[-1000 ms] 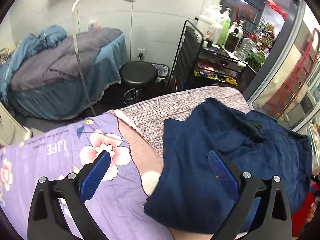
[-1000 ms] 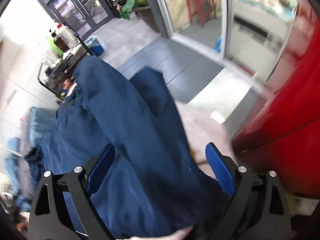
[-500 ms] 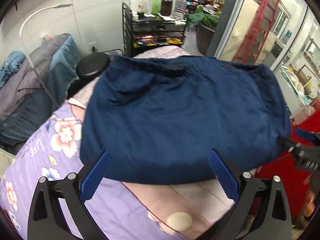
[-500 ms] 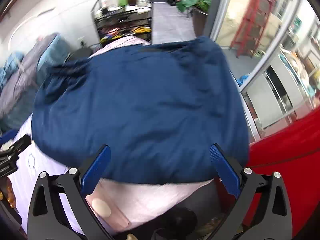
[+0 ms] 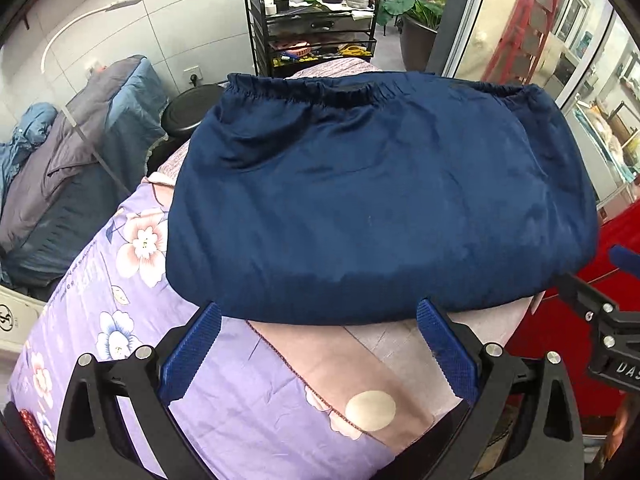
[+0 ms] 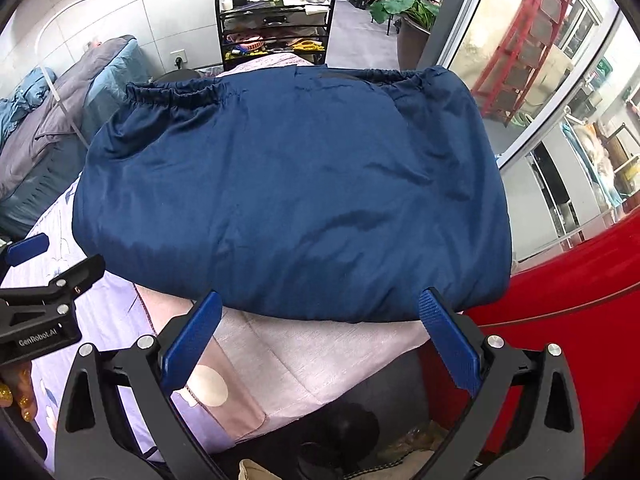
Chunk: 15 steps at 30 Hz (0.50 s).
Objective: Fold large clothes
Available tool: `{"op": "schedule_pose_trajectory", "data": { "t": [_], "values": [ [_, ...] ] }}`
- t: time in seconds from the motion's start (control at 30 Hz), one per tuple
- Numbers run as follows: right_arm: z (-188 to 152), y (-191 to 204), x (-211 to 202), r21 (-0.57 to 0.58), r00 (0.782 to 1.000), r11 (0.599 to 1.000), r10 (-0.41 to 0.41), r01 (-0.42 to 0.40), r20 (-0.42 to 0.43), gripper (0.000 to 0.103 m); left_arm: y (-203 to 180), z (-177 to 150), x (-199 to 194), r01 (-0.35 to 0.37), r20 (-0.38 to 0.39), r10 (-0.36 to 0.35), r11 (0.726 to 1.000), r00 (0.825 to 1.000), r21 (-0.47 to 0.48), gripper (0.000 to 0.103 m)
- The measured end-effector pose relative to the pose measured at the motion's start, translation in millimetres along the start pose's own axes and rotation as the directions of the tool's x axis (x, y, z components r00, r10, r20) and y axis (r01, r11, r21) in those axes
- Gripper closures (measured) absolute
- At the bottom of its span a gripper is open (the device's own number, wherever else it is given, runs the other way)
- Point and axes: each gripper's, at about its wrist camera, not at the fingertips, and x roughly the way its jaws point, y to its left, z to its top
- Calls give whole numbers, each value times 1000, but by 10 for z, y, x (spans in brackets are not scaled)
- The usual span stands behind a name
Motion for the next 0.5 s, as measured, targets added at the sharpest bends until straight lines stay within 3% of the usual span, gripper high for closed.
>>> {"op": "schedule_pose_trajectory", "data": {
  "t": [0.5],
  "values": [
    [11, 138, 38, -34, 999, 999, 33, -34, -10, 6, 142, -79, 96, -2, -40, 1, 1000, 999, -27, 6]
  ]
}}
